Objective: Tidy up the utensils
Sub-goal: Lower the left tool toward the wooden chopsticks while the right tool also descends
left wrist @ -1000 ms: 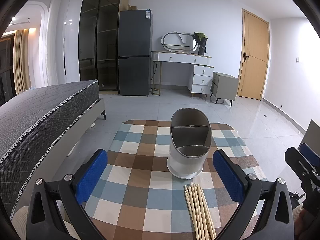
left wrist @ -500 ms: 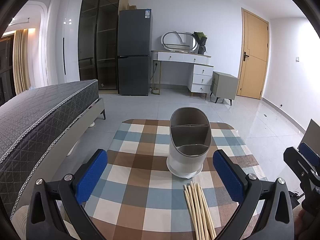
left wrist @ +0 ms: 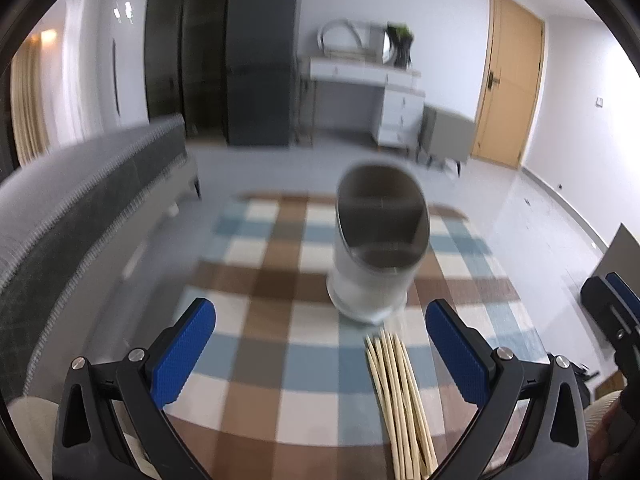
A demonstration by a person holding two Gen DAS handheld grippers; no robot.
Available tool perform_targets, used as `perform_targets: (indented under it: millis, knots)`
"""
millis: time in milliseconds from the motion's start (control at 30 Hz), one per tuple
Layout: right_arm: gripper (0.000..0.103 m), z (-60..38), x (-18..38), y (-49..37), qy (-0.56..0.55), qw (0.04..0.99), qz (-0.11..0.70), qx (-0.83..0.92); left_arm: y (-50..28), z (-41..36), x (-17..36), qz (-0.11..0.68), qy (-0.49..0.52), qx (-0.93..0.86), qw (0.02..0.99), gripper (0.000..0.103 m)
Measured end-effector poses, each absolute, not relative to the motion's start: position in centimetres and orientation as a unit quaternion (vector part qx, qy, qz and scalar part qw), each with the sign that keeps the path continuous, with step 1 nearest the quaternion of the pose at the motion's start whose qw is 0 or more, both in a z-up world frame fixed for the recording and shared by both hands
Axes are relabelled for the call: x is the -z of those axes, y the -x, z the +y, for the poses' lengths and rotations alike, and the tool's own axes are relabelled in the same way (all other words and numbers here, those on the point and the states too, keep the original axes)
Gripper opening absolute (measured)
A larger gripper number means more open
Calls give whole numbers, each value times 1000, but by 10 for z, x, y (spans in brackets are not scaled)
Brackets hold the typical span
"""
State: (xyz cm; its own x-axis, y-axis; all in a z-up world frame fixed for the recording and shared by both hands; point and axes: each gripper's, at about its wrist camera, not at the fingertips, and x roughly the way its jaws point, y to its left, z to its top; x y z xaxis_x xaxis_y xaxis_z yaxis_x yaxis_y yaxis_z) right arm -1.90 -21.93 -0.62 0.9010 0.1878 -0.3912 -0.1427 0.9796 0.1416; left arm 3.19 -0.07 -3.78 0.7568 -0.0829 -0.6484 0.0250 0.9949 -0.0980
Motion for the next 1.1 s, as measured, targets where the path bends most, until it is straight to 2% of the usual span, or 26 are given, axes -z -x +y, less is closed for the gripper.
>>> perform_targets:
  millis: [300, 433, 567, 900, 1033, 1100]
  knots:
    - [103, -231, 24, -13, -68, 959, 265, -73, -78, -18, 114, 511, 28, 56, 857, 102]
    - [102, -234, 34, -27, -79, 950, 293, -73, -87, -25, 134, 556, 9, 51, 829, 102]
    - [96, -241, 43, -39, -99, 939, 320, -74, -97, -31, 148, 576, -3, 37, 817, 100]
    - [96, -251, 53, -48, -134, 923, 354, -70, -100, -42, 153, 603, -27, 7, 797, 100]
    - [96, -249, 53, -51, -133, 922, 356, -74, -96, -34, 148, 615, -3, 8, 788, 99]
    - [96, -249, 53, -52, -135, 923, 353, -76, -91, -34, 141, 614, -1, 10, 789, 91]
